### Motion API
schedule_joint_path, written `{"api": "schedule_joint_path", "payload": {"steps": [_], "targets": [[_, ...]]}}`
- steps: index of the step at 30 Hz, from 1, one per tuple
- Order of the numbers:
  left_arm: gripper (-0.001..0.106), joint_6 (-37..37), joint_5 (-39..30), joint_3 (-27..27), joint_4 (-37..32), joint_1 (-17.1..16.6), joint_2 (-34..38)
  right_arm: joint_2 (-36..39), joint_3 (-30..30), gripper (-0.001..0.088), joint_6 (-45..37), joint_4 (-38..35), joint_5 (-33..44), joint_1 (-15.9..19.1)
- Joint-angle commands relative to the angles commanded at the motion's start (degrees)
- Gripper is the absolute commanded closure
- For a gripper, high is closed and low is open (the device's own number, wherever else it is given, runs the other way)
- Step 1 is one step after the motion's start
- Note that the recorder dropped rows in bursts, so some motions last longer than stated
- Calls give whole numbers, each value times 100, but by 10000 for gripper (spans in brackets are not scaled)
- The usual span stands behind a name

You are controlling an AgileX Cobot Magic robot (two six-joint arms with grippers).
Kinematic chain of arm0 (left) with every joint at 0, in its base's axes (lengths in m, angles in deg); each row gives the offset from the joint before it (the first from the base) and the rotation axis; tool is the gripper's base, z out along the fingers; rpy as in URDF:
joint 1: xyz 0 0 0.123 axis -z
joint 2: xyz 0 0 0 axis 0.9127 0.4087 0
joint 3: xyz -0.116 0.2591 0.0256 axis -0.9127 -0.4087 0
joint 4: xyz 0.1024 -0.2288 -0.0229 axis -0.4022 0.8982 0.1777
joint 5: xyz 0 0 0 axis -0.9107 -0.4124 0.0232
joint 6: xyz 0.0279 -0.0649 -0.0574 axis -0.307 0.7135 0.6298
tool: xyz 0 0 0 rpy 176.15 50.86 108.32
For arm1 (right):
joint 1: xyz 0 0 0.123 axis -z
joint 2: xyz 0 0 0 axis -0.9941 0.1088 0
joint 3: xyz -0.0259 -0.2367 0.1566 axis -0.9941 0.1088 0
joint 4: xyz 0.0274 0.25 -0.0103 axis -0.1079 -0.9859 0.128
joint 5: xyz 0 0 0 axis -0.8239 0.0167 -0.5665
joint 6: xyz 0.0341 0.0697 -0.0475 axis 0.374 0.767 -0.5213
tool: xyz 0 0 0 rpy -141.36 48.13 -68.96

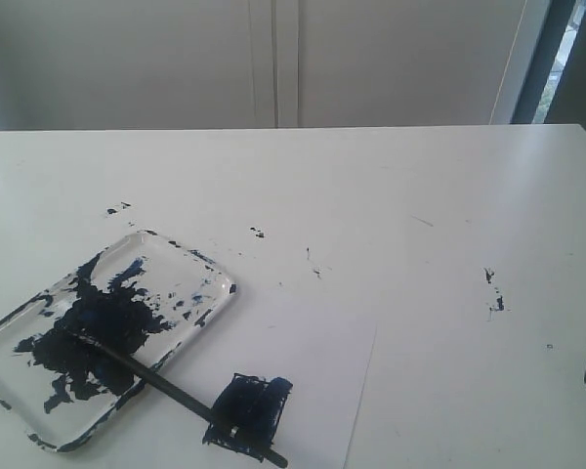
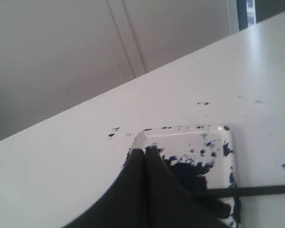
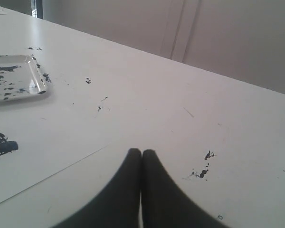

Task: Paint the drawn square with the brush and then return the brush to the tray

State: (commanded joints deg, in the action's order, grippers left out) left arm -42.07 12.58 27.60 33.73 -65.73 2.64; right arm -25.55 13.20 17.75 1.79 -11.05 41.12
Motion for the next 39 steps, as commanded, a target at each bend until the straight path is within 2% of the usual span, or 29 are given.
{"api": "schedule_joint_path", "payload": {"steps": [3, 5, 6, 9, 14, 16, 18, 20, 21, 24, 29, 33, 39], "targets": [[1053, 1497, 41, 0, -894, 0, 0, 0, 0, 868, 0, 0, 0, 0], [1053, 2934, 30, 0, -1998, -15, 0, 0, 0, 868, 0, 0, 0, 0], [1053, 3298, 15, 0, -2253, -23, 0, 0, 0, 868, 0, 0, 0, 0], [1053, 3692, 28, -9, -2663, -198, 0, 0, 0, 868, 0, 0, 0, 0], [1053, 3701, 1023, -468, -2938, -304, 0, 0, 0, 868, 0, 0, 0, 0], [1053, 3959, 1377, -654, -3117, -304, 0, 0, 0, 868, 0, 0, 0, 0], [1053, 4479, 1707, -814, -3364, -304, 0, 0, 0, 868, 0, 0, 0, 0], [1053, 4974, 1839, -902, -3964, -304, 0, 0, 0, 868, 0, 0, 0, 0], [1053, 5526, 1853, -936, -4413, -304, 0, 0, 0, 868, 0, 0, 0, 0], [1053, 6406, 1923, -973, -5117, -304, 0, 0, 0, 868, 0, 0, 0, 0], [1053, 6299, 1667, -973, -5017, -289, 0, 0, 0, 868, 0, 0, 0, 0], [1053, 5691, 1211, -973, -4145, -289, 0, 0, 0, 868, 0, 0, 0, 0], [1053, 5464, 523, -973, -4107, -289, 0, 0, 0, 868, 0, 0, 0, 0]]}}
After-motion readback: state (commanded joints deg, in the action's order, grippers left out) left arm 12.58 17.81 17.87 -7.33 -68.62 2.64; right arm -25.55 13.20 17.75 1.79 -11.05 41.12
